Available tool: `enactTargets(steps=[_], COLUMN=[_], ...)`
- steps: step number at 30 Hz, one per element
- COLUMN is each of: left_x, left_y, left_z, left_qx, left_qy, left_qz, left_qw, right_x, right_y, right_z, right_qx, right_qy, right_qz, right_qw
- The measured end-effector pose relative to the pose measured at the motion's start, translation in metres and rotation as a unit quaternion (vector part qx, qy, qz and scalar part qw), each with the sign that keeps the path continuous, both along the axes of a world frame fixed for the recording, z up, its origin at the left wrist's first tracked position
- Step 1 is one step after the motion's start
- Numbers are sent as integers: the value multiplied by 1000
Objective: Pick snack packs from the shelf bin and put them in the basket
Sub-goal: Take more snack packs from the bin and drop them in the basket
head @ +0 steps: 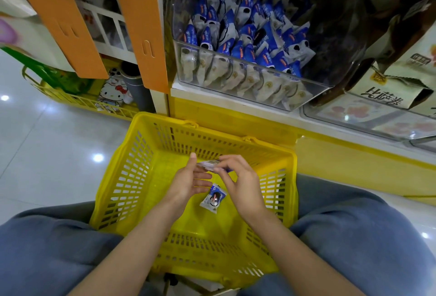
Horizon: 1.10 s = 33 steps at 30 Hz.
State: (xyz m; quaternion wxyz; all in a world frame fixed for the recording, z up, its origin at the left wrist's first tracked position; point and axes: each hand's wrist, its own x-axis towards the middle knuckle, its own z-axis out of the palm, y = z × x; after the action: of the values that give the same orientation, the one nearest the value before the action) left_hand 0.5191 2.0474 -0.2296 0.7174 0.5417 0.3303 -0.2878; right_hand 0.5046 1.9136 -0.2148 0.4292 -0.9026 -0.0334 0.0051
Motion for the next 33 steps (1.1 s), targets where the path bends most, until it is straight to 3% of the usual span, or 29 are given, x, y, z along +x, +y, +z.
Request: enactTargets(steps=[3, 8, 11, 13, 16, 18, 21, 26, 33], left_x=[0, -3, -2, -2, -5, -7, -12, -16, -21], left_y=[3, 3, 2, 2, 0, -2, -4, -6, -14], left_z=[1, -2, -2, -2, -2, -3, -3, -1, -10], left_qx=[-50, -22, 6, 7, 29, 134, 267, 256, 260], left_qy=[-27, -96, -119, -135, -165, -216, -298, -312, -289], left_qz=[8, 48, 69, 53, -10, -52, -104, -141, -270], left_qw=[998, 994, 990, 989, 986, 966, 911, 904, 881], right_x=[-3, -5, -6, 0, 7, 7, 7, 8, -5], right_y=[-1, 0, 7, 8, 8, 10, 10, 11, 0], right_z=[-1, -1, -2, 1, 6, 8, 6, 2, -11], right_qx=[-48, -53, 67, 174, 344, 384, 390, 342, 228], right_qy=[5, 35, 83, 181, 302, 312, 298, 285, 277], right_qz=[45, 54, -77, -161, -154, -134, -147, -160, -158], right_qw=[998, 997, 991, 955, 875, 859, 859, 881, 920])
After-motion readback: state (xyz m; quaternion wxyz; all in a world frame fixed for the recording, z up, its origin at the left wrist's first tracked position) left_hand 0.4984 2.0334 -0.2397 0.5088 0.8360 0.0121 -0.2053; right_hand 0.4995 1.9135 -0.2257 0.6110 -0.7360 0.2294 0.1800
